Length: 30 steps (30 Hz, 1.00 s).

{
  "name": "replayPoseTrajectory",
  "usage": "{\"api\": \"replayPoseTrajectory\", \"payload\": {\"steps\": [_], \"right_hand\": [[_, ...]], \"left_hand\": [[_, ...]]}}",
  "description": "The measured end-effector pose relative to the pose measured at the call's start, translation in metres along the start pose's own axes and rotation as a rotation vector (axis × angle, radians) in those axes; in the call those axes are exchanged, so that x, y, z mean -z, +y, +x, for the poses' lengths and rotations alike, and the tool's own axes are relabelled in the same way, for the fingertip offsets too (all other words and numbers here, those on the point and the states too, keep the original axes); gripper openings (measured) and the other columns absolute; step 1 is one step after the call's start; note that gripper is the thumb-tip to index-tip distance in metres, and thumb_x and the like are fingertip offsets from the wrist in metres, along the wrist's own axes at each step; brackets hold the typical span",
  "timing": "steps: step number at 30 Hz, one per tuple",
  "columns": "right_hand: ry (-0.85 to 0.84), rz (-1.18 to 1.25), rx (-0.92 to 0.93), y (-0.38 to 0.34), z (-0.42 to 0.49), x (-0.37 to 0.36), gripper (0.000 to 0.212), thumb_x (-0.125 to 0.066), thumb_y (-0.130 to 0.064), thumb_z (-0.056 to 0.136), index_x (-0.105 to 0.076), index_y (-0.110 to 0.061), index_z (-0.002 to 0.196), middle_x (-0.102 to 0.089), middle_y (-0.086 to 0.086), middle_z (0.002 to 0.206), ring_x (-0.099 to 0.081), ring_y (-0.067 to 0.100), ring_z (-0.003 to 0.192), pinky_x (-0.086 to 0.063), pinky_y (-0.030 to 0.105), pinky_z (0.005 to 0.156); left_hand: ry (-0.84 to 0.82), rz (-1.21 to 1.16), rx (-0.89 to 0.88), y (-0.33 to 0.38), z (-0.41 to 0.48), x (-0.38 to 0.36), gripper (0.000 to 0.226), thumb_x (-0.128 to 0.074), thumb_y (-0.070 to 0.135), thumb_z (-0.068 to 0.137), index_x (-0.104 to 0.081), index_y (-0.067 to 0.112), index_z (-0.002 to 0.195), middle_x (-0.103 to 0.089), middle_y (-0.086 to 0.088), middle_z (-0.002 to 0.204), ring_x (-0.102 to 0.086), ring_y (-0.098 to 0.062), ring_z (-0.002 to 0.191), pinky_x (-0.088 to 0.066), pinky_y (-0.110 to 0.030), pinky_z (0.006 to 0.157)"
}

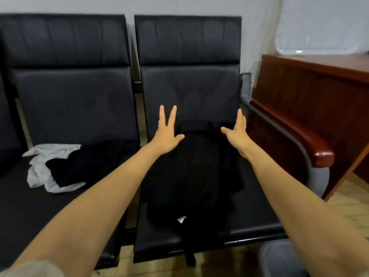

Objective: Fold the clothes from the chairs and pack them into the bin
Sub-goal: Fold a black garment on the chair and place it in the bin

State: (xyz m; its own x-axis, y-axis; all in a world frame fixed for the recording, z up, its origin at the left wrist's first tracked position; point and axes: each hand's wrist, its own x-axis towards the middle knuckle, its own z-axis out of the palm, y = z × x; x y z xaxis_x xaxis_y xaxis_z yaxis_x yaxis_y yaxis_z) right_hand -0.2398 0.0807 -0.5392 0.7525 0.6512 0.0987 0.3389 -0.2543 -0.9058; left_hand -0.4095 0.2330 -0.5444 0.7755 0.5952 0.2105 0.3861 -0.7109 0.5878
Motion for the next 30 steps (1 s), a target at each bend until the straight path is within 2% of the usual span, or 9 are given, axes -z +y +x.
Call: {"api": "replayPoseTrajectory", "payload": {"steps": [5,8,13,15,18,22,25,27,30], "right_hand": [[-0.266,-0.490,0.005,0.069,-0.041,-0.054,0.057,-0.056,-0.026,0.096,-0.034,-0.011,0.146,-0.029,0.018,0.151,-0.031,0.033,0.138,-0.024,0.031,0.113],[-0.378,-0.614,-0.027,0.096,-0.076,-0.071,0.050,-0.048,-0.034,0.099,-0.037,-0.014,0.144,-0.038,0.013,0.146,-0.036,0.032,0.133,-0.032,0.038,0.108],[-0.143,-0.939,-0.047,0.094,-0.100,-0.063,0.052,-0.025,-0.047,0.102,-0.064,-0.014,0.110,-0.063,0.008,0.113,-0.056,0.030,0.108,-0.030,0.049,0.103],[-0.085,-0.927,-0.028,0.088,-0.104,-0.056,0.052,-0.028,-0.046,0.102,-0.066,-0.012,0.096,-0.067,0.008,0.098,-0.062,0.029,0.097,-0.034,0.045,0.099],[-0.091,-0.858,0.094,0.094,-0.109,-0.057,0.037,-0.039,-0.039,0.101,-0.060,-0.012,0.116,-0.060,0.010,0.115,-0.053,0.029,0.111,-0.041,0.040,0.092],[-0.285,-0.855,0.021,0.111,-0.113,-0.064,0.050,-0.039,-0.042,0.101,-0.034,-0.018,0.145,-0.037,0.007,0.145,-0.033,0.028,0.134,-0.031,0.043,0.107],[-0.073,-0.902,0.027,0.102,-0.105,-0.063,0.044,-0.030,-0.042,0.103,-0.052,-0.014,0.129,-0.061,0.010,0.120,-0.055,0.029,0.114,-0.032,0.043,0.101],[0.047,-0.879,0.055,0.098,-0.101,-0.063,0.041,-0.031,-0.038,0.103,-0.060,-0.011,0.115,-0.068,0.009,0.102,-0.061,0.029,0.098,-0.036,0.040,0.095],[-0.024,-0.850,0.156,0.111,-0.104,-0.068,0.036,-0.042,-0.033,0.101,-0.056,-0.013,0.126,-0.057,0.008,0.122,-0.049,0.026,0.115,-0.040,0.036,0.093]], "left_hand": [[-0.205,0.432,0.075,-0.044,-0.064,-0.074,0.054,-0.050,0.037,0.097,-0.033,0.021,0.146,-0.006,-0.007,0.160,-0.002,-0.027,0.147,-0.008,-0.049,0.118],[-0.389,0.431,0.200,-0.058,-0.109,-0.095,0.051,-0.039,0.041,0.100,-0.030,0.022,0.147,-0.022,-0.004,0.155,-0.018,-0.026,0.143,-0.016,-0.050,0.116],[-0.281,0.499,0.196,-0.033,-0.132,-0.078,0.050,-0.029,0.053,0.100,-0.064,0.018,0.095,-0.065,-0.004,0.103,-0.059,-0.024,0.102,-0.035,-0.041,0.098],[-0.216,0.427,0.202,-0.027,-0.132,-0.071,0.047,-0.036,0.050,0.100,-0.062,0.015,0.081,-0.066,-0.003,0.087,-0.063,-0.024,0.088,-0.047,-0.038,0.086],[-0.061,0.395,0.109,-0.036,-0.133,-0.074,0.030,-0.046,0.038,0.099,-0.060,0.016,0.113,-0.056,-0.004,0.116,-0.051,-0.024,0.112,-0.044,-0.036,0.092],[-0.291,0.460,0.097,-0.056,-0.136,-0.086,0.049,-0.038,0.042,0.101,-0.037,0.019,0.144,-0.035,-0.004,0.147,-0.028,-0.024,0.139,-0.024,-0.041,0.112],[-0.200,0.400,0.127,-0.052,-0.130,-0.080,0.041,-0.034,0.046,0.101,-0.055,0.016,0.118,-0.066,-0.007,0.103,-0.062,-0.026,0.095,-0.046,-0.039,0.092],[-0.131,0.259,0.152,-0.047,-0.126,-0.076,0.035,-0.037,0.045,0.100,-0.058,0.018,0.099,-0.062,-0.001,0.073,-0.061,-0.023,0.069,-0.051,-0.035,0.068],[-0.056,0.291,0.074,-0.050,-0.124,-0.079,0.028,-0.045,0.039,0.099,-0.059,0.020,0.113,-0.061,0.002,0.095,-0.061,-0.020,0.095,-0.047,-0.032,0.073]]}}
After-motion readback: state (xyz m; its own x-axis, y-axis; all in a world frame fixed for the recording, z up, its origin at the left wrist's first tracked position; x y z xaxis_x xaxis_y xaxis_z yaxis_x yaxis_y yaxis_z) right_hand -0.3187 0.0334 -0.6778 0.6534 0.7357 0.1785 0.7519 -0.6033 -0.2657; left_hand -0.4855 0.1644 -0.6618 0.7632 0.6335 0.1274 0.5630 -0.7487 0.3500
